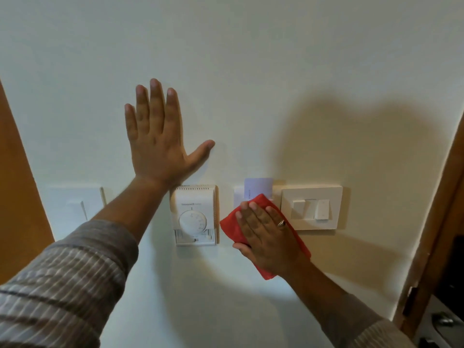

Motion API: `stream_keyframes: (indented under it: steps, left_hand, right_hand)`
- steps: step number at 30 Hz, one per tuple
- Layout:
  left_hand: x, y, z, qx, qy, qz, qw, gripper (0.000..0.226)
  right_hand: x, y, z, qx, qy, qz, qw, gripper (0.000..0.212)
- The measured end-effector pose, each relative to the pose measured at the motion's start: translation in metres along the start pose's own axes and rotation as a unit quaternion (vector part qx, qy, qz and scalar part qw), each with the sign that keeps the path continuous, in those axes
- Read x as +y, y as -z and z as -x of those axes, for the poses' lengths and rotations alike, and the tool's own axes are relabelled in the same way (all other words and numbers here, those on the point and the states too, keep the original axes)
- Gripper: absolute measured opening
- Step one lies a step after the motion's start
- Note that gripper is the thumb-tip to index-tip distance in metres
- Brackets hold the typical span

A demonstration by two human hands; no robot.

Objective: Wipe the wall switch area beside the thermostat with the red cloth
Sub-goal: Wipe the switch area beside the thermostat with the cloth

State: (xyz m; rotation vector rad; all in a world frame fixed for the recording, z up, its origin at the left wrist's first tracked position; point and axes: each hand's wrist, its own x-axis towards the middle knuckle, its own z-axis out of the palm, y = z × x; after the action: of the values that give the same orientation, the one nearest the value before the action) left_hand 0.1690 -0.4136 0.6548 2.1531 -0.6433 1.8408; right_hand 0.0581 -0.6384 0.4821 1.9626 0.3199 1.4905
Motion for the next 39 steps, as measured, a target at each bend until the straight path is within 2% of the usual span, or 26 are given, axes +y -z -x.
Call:
stream_keyframes:
  steps: [5,7,12,14,19,21,22,25,27,29,31,34,36,39]
  left_hand:
    - [0.001,-0.002,0.000,0.007,0.002,-0.005,1.000,0.107]
    - [0.002,-0.003,0.001,0.017,0.002,-0.007,1.000,0.106]
    - [0.002,0.000,0.000,0.013,0.005,-0.004,1.000,0.106]
    - [0.003,0.001,0.001,0.007,0.007,0.002,1.000,0.106]
    - [0.003,0.000,0.001,0.015,0.009,-0.003,1.000,0.105]
    - [0.002,-0.001,0.001,0.017,0.007,-0.004,1.000,0.105]
    - [0.002,-0.002,0.001,0.017,0.005,-0.004,1.000,0.105]
    - [0.000,-0.002,0.001,0.018,-0.001,-0.003,1.000,0.104]
    - [0.000,-0.002,0.001,0.015,-0.002,0.001,1.000,0.104]
    - [0.000,-0.003,0.001,0.020,-0.002,0.001,1.000,0.104]
    - [0.001,-0.004,0.001,0.024,0.002,-0.004,1.000,0.104]
    - [0.002,-0.005,0.000,0.027,0.002,-0.008,1.000,0.103]
    - [0.001,-0.006,0.000,0.028,0.003,-0.011,1.000,0.103]
    - [0.000,-0.006,0.001,0.025,0.002,-0.004,1.000,0.103]
  right_hand:
    - [0.001,0.000,-0.008,-0.003,-0.097,-0.034,0.995,0.078]
    - [-0.008,-0.003,-0.013,-0.008,-0.111,-0.031,0.993,0.080]
    - [0.009,0.000,0.003,-0.021,0.042,-0.039,0.998,0.074]
    - [0.021,0.005,0.009,-0.019,0.053,-0.072,0.996,0.071]
    - [0.000,0.006,-0.021,-0.029,-0.100,-0.070,0.992,0.080]
    - [-0.010,0.000,-0.030,-0.031,-0.116,-0.048,0.992,0.080]
    - [-0.010,-0.002,-0.027,-0.029,-0.085,-0.039,0.995,0.079]
    - [0.007,-0.006,-0.005,-0.011,0.094,-0.039,0.995,0.071]
    - [0.022,-0.006,0.005,-0.003,0.138,-0.051,0.989,0.068]
    - [0.025,-0.006,0.005,0.020,0.087,-0.060,0.994,0.070]
    - [0.016,-0.006,-0.002,0.031,-0.011,-0.063,0.997,0.073]
    - [-0.009,-0.009,-0.012,0.003,-0.105,-0.056,0.993,0.070]
    - [-0.013,-0.012,-0.008,0.000,-0.070,-0.051,0.996,0.067]
    - [0.009,-0.013,0.005,0.006,0.088,-0.084,0.993,0.063]
